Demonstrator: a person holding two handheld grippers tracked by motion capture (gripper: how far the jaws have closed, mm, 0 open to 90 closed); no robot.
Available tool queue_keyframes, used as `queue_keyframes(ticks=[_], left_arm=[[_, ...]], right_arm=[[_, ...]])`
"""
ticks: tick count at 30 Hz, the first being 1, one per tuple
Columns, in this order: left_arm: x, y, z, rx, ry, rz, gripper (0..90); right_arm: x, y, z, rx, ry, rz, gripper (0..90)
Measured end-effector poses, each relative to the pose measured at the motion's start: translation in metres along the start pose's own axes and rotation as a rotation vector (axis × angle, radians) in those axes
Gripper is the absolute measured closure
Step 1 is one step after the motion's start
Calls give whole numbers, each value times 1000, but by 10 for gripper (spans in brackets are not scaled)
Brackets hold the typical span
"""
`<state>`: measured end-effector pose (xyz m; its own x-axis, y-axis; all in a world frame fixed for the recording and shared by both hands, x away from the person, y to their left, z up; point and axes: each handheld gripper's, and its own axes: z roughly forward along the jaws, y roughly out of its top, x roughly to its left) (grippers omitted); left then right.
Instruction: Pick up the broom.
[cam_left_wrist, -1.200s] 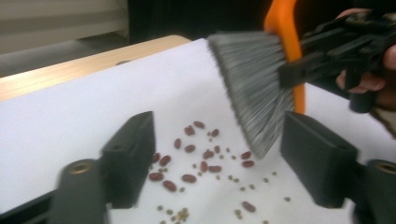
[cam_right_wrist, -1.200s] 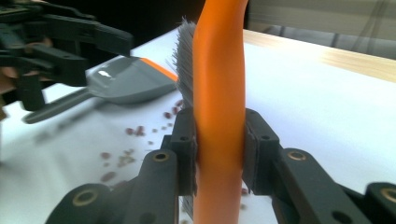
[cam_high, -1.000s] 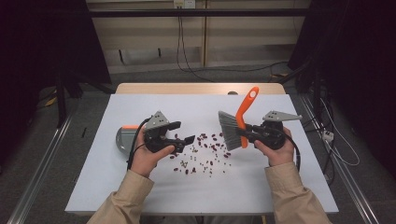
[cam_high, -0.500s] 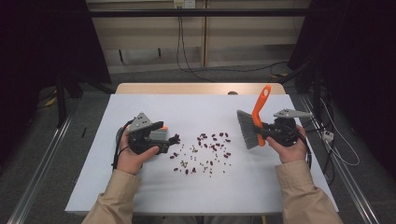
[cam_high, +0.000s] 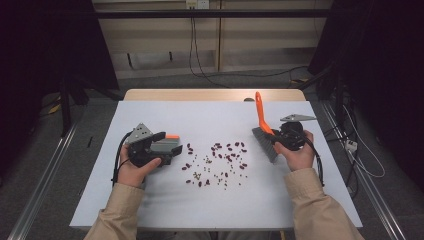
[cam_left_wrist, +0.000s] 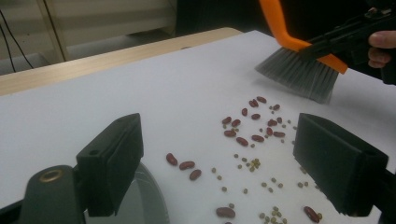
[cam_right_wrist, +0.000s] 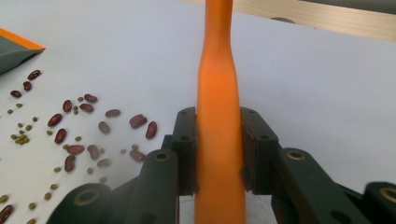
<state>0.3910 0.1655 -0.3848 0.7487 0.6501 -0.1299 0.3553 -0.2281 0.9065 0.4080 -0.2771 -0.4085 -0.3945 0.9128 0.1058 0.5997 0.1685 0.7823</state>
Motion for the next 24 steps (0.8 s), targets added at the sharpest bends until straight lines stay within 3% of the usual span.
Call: queue_keyframes(ticks=[5,10,15,18,20,22,24], left_arm=[[1,-1,0,8,-1,4,154],[2,-3,1,12,6,-1,152],[3,-4,-2,13,12,4,151],[3,-5,-3,13,19,1,148],[4,-6,-5,16,23,2,148],[5,-7,-7,15,25,0,148],[5,-8,-9,15,29,-2,146]], right_arm=[[4,-2,15,-7,3,-7,684],[9,-1,15,-29,27,-27,669],[11,-5,13,2,44,-33,603],[14,-6,11,26,13,-59,593],[15,-6,8,34,-15,-72,631],[16,-6,6,64,-63,-120,659],[16,-8,5,89,-74,-124,691]])
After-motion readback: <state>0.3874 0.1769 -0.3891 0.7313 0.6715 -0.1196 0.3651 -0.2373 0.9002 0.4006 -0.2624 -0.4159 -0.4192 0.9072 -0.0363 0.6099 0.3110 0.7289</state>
